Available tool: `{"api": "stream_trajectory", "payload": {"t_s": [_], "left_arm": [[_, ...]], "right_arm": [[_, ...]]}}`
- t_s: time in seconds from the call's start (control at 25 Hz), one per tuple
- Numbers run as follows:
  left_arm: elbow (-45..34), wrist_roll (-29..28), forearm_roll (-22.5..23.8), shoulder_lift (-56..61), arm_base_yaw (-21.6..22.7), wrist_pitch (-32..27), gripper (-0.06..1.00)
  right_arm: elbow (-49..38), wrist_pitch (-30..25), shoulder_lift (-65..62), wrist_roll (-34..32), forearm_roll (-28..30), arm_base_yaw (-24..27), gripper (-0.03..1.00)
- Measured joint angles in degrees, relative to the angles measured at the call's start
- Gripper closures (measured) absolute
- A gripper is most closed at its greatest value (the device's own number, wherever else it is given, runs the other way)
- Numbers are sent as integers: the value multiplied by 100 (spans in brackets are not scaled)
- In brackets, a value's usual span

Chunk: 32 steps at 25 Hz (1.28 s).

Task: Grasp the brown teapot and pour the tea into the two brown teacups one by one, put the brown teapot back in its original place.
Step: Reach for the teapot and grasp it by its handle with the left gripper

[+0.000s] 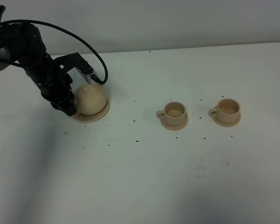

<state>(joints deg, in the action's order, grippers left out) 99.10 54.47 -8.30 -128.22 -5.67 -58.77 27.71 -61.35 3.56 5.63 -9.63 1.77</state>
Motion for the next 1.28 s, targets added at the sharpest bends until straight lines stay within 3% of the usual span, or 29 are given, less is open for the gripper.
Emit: {"api": "stream_trajectory", "payload": {"t_s": [1.28], "left_arm": [[255,-843,524,0,-286,-185,68]], "right_arm": [[0,0,0,0,0,0,63]]}}
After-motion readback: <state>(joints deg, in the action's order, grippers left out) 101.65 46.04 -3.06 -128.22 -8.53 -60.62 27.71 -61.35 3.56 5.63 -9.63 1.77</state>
